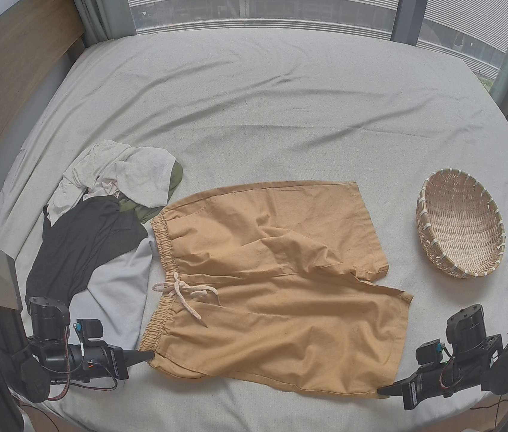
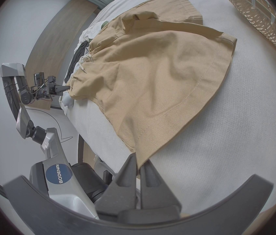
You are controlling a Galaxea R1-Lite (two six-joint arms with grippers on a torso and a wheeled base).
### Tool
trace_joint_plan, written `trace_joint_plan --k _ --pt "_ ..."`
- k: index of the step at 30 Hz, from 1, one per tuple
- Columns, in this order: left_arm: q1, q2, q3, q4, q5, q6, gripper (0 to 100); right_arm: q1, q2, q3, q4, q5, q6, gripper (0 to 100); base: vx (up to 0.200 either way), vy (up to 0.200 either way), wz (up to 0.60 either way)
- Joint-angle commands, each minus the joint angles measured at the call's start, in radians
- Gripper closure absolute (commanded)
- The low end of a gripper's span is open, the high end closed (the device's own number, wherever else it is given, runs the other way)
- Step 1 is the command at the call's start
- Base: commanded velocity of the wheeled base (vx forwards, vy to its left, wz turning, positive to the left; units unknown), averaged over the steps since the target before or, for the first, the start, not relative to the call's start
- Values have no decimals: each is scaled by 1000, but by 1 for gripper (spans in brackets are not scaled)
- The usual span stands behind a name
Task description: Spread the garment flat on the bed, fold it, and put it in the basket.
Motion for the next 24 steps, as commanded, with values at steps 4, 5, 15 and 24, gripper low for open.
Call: trace_joint_plan --k 4,5,15,24 --pt "7 2 20 -9 -22 17 100 0 -71 8 -15 0 1 100 0 0 0" --pt "7 -1 20 -19 -28 16 100 -2 -77 3 -17 0 1 100 0 0 0" --pt "-14 -75 -16 -190 -70 -121 100 -94 -206 -101 -8 69 49 100 0 0 0" --pt "-33 -161 -36 -190 -68 -211 100 -101 -310 -199 -15 95 208 100 0 0 0"
